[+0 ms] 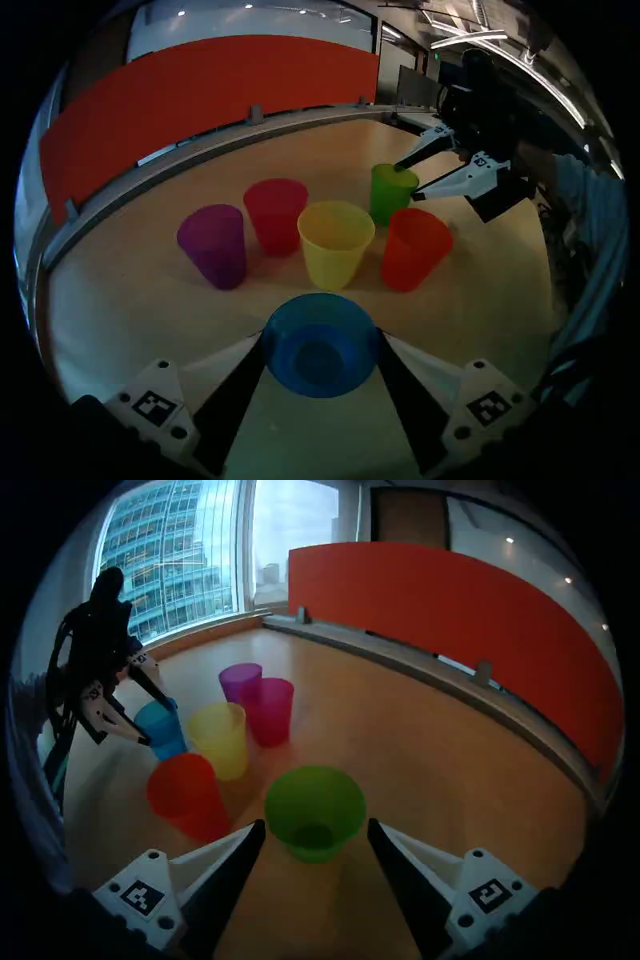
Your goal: Pour water
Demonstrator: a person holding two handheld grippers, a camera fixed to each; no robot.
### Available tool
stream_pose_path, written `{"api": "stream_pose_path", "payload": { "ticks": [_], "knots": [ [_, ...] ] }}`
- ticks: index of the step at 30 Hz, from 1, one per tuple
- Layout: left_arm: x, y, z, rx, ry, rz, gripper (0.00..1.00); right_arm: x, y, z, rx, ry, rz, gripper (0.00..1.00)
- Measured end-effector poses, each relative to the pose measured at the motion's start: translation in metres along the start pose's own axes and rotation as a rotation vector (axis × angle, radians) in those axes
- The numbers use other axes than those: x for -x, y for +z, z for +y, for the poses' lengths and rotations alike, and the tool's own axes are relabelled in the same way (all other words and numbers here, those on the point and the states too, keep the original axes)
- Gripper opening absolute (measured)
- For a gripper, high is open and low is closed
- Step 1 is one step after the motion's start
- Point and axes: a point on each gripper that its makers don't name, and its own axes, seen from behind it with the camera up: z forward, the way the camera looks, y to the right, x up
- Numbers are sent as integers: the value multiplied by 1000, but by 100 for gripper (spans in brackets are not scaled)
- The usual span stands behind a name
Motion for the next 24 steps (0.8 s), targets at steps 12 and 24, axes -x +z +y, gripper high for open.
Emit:
{"api": "stream_pose_path", "payload": {
  "ticks": [12, 24],
  "knots": [
    [0, 0, 0, -4, 8, 1, 91, -7, 23, -4, -9, 11, 11, 100],
    [-3, -3, -4, -18, 12, 15, 91, -11, 17, -3, 10, 13, 41, 93]
  ]
}}
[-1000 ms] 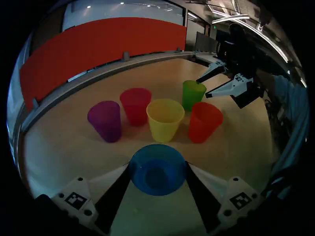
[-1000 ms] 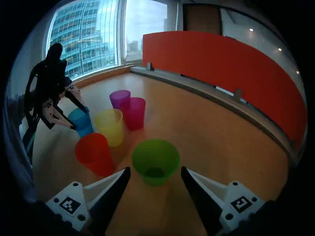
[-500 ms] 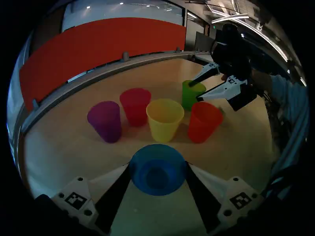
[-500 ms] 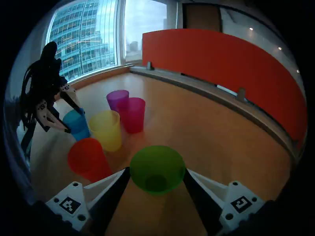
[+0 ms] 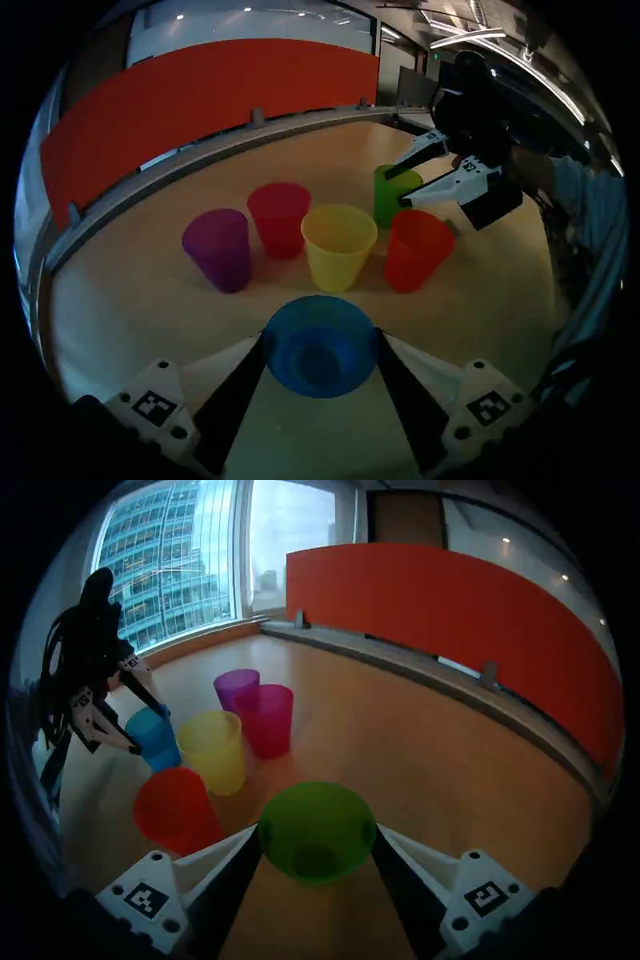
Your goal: Pour water
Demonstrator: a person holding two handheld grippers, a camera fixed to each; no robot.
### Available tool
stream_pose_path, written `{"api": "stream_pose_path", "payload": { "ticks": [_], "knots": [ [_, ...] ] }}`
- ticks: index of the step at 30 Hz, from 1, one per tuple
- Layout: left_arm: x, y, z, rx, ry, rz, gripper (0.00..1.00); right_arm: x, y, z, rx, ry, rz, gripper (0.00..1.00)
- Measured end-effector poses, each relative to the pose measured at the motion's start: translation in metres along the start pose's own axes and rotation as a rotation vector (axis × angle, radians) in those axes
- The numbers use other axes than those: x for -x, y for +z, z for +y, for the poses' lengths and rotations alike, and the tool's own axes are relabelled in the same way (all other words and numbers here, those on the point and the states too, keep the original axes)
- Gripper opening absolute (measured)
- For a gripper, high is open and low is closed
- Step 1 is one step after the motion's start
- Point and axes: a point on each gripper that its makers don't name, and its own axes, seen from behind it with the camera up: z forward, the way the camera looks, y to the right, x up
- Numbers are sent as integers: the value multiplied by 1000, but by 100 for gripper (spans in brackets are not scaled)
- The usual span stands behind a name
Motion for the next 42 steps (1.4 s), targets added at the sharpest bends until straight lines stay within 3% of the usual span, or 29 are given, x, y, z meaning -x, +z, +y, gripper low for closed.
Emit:
{"api": "stream_pose_path", "payload": {
  "ticks": [8, 27, 35, 42],
  "knots": [
    [-20, -16, -3, -23, -2, 66, 91, -22, -22, -1, 27, -2, 57, 93],
    [-109, -89, 4, -86, -9, 386, 91, -100, -83, -32, 48, 0, 256, 93],
    [-118, -98, 9, -86, -15, 427, 91, -115, -96, -40, 50, -6, 301, 93],
    [-128, -106, 10, -81, -58, 481, 91, -126, -103, -41, 53, -3, 334, 93]
  ]
}}
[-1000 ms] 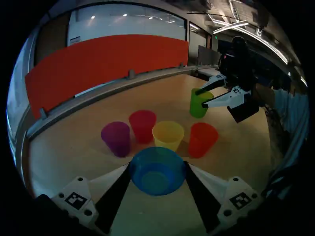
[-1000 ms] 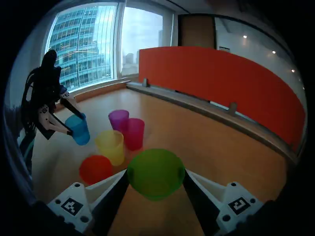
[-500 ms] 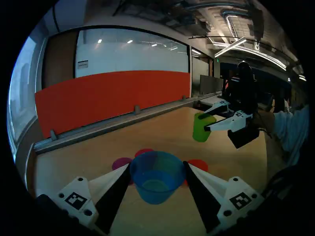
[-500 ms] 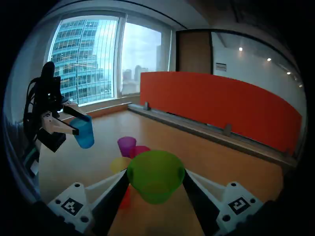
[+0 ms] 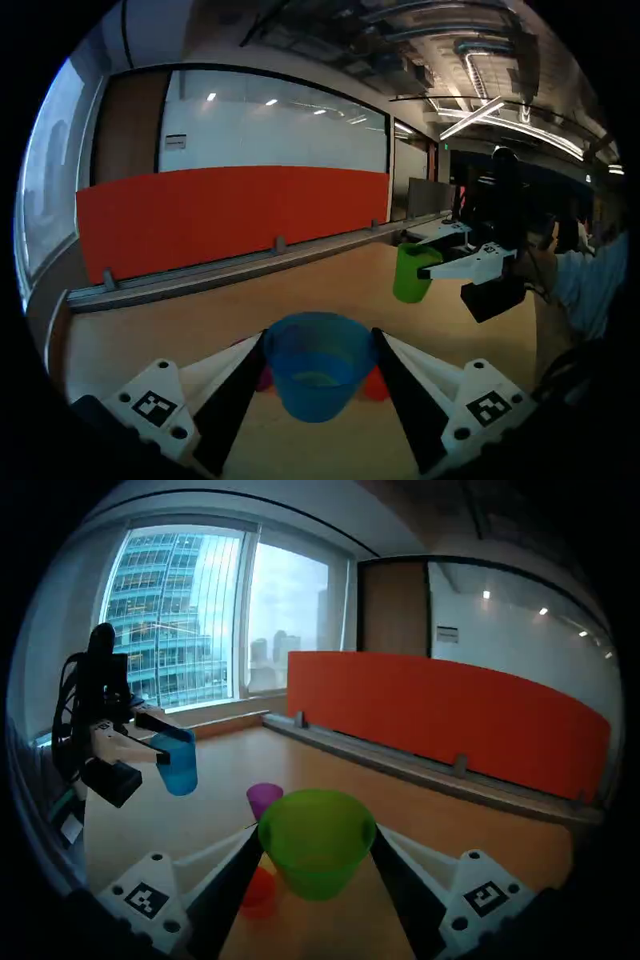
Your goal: Pour water
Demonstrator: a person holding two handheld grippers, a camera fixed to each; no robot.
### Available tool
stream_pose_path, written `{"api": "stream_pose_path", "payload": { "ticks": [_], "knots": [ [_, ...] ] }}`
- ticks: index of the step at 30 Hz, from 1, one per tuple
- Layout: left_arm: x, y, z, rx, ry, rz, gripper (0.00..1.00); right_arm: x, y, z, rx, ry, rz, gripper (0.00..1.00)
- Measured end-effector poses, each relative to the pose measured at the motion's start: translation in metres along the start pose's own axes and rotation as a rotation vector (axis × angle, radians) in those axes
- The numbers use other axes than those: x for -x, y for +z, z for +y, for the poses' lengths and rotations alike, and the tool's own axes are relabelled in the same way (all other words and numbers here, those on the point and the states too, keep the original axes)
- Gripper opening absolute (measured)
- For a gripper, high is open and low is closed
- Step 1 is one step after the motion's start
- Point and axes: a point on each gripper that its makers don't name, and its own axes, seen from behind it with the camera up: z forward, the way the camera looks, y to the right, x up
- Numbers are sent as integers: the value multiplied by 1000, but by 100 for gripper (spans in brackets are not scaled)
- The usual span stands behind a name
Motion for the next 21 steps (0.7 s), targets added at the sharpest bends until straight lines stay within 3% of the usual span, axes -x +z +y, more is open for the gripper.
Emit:
{"api": "stream_pose_path", "payload": {
  "ticks": [5, 21],
  "knots": [
    [-13, -1, 3, 5, -15, 37, 91, -4, -2, -1, 2, -1, 15, 93],
    [-57, -10, 15, -1, 27, 151, 91, -33, -13, -5, 15, -21, 106, 93]
  ]
}}
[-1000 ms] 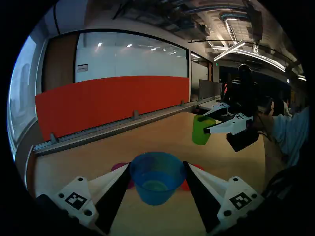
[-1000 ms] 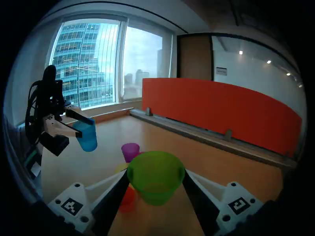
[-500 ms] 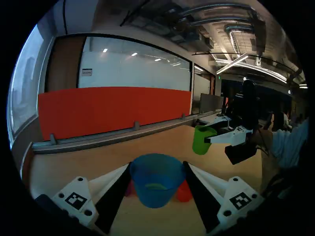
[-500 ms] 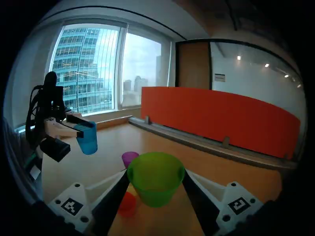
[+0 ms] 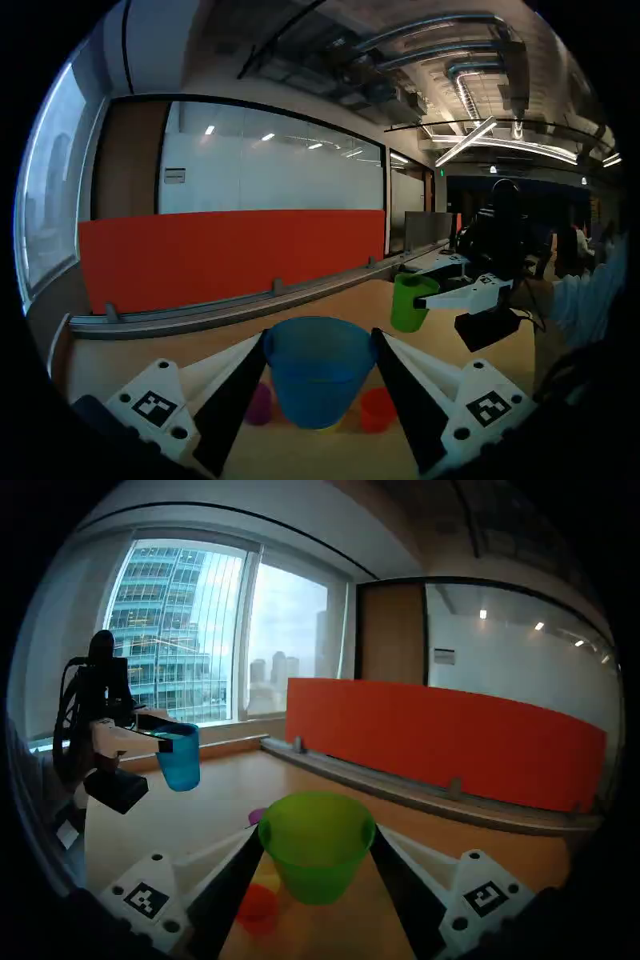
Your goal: Pour water
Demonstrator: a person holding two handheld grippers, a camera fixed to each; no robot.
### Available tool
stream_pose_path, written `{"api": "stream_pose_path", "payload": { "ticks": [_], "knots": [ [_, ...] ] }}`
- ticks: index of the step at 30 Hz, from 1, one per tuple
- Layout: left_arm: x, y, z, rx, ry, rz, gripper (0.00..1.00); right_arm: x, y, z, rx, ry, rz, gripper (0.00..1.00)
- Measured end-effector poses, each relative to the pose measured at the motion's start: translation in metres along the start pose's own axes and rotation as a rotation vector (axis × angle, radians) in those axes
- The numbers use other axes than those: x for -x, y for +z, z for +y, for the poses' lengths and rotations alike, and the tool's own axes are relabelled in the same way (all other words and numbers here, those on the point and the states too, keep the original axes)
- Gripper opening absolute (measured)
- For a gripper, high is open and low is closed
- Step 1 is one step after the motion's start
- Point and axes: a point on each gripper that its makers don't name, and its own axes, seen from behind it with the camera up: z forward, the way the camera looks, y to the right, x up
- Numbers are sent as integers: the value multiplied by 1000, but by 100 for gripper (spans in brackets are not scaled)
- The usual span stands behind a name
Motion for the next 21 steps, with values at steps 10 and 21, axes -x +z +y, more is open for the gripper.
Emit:
{"api": "stream_pose_path", "payload": {
  "ticks": [10, 21],
  "knots": [
    [-10, 0, 3, 5, -23, 27, 91, -16, -3, -6, 10, -48, 57, 93],
    [-11, 0, 3, 7, -24, 28, 91, -28, -2, -9, 4, -37, 85, 93]
  ]
}}
